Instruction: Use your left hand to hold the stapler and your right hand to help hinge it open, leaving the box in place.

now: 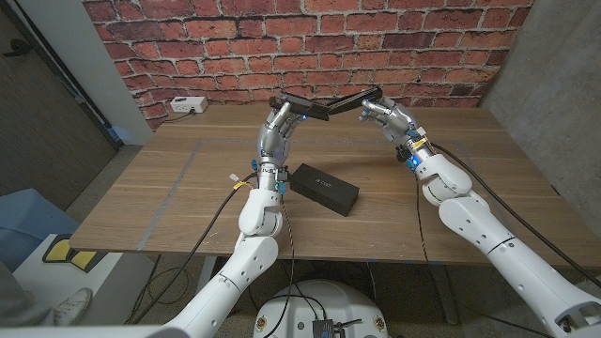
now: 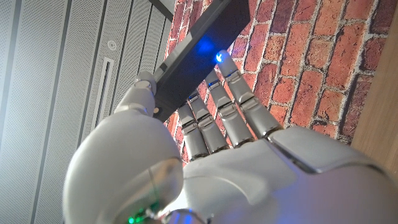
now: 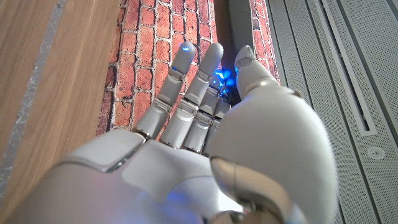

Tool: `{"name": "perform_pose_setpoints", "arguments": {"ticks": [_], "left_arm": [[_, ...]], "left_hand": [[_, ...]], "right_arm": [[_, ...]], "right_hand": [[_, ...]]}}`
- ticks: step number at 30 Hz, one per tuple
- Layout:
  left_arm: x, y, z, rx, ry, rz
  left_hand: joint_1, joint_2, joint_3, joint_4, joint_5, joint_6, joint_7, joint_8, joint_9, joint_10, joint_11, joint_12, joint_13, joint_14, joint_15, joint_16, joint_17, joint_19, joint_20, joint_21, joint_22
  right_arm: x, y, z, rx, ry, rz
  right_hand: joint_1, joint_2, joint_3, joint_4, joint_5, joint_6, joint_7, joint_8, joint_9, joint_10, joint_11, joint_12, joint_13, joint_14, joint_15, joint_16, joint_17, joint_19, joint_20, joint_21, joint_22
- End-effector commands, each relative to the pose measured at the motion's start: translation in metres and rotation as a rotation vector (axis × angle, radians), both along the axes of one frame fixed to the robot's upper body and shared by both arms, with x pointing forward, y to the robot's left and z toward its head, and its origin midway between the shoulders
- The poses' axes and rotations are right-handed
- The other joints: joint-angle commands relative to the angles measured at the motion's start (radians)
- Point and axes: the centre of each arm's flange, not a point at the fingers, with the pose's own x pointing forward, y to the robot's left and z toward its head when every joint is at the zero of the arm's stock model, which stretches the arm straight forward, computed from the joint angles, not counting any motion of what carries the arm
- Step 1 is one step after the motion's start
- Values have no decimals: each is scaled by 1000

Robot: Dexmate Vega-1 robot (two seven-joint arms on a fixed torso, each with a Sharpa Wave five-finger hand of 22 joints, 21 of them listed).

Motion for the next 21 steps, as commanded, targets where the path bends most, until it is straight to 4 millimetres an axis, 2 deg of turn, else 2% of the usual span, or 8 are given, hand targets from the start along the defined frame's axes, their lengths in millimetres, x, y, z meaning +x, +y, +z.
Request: {"name": "perform_pose_setpoints", "arguments": {"ticks": [1,12,21], "left_arm": [[6,13,-2,-30,0,-52],[12,21,3,-16,-9,-159],[17,16,3,-9,-26,-185]], "left_hand": [[42,67,43,35,3,70,-65,2,2,0,0,-2,1,-4,-125,-1,4,-4,-88,5,0],[41,70,46,36,4,67,-65,-1,2,-2,0,-5,0,-9,-125,-1,5,-8,-88,8,-5],[41,70,46,35,4,69,-66,-1,3,-2,0,-6,0,-12,-125,-1,5,-9,-89,10,-7]], "right_arm": [[-3,19,-2,6,37,49],[-11,32,-12,54,82,50],[-12,31,-19,56,94,56]], "right_hand": [[-38,49,41,39,9,17,-13,6,2,46,-34,6,372,0,-27,-2,3,-6,-118,8,3],[-40,49,43,39,9,18,-13,6,2,48,-34,4,370,-1,-28,-5,4,-11,-117,14,3],[-40,49,43,39,9,20,-12,7,2,51,-33,3,370,2,-28,-6,5,-13,-117,19,2]]}}
